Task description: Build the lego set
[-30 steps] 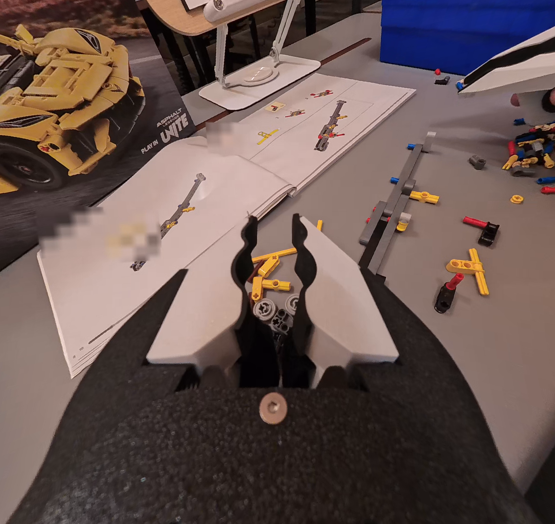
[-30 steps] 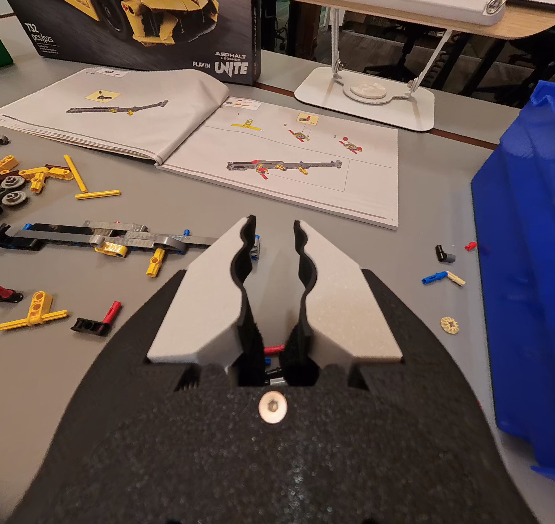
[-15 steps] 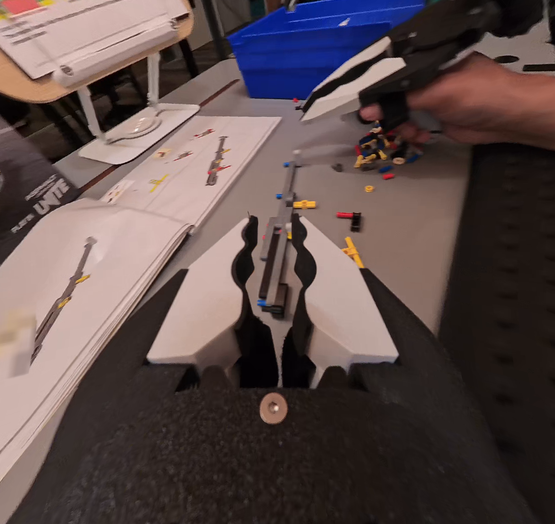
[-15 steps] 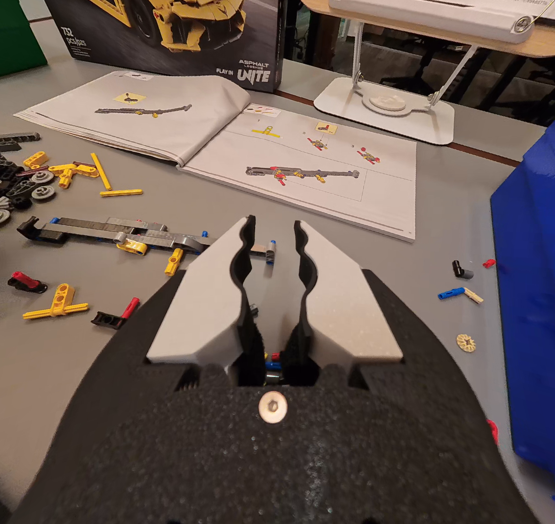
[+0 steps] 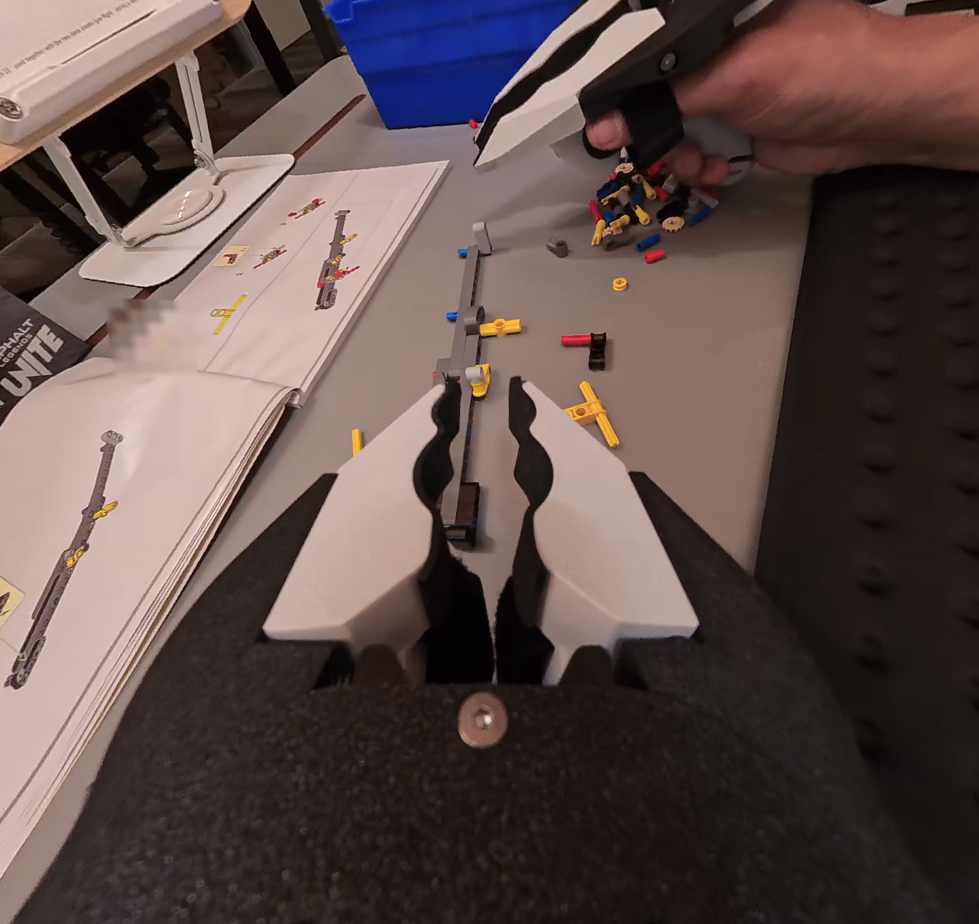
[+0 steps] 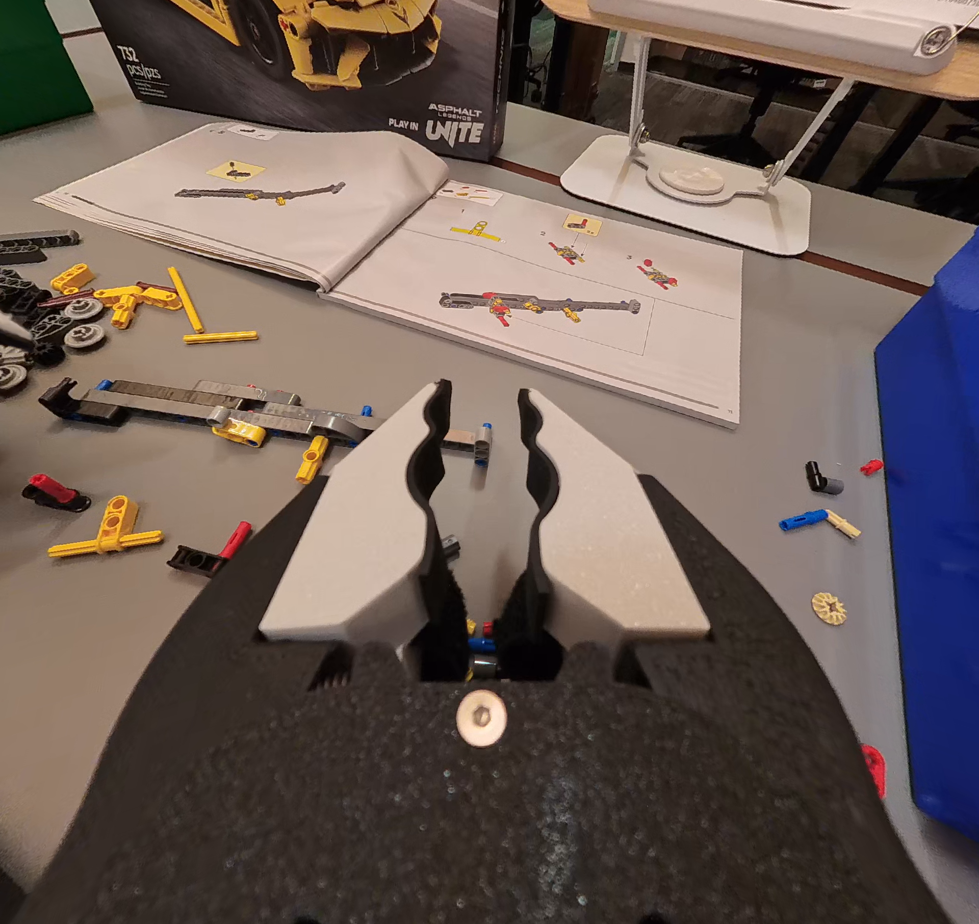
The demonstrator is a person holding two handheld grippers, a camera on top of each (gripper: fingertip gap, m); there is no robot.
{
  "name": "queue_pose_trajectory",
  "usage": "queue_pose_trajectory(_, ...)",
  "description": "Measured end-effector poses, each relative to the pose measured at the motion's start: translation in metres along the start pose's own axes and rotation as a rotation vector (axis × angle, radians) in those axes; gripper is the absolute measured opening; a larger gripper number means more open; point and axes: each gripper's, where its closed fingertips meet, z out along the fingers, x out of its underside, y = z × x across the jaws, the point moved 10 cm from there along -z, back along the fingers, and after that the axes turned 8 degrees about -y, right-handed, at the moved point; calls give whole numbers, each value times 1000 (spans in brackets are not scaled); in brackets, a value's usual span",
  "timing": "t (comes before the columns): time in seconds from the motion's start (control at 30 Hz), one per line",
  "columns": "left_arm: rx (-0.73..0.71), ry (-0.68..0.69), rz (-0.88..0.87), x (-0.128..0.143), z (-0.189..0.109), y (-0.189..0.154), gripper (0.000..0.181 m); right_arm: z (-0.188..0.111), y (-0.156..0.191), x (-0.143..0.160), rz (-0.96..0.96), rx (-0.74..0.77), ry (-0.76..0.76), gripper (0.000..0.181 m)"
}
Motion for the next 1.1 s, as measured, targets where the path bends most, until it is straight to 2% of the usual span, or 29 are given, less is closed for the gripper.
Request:
queue_pose_trajectory(0.93, 8, 38, -27, 4, 3, 0, 16, 1, 3, 0, -17, -14, 9, 24)
queue_pose_trajectory(1.1, 84, 39, -41, 4, 3, -6, 17, 1, 5, -1, -20, -37, -1, 24)
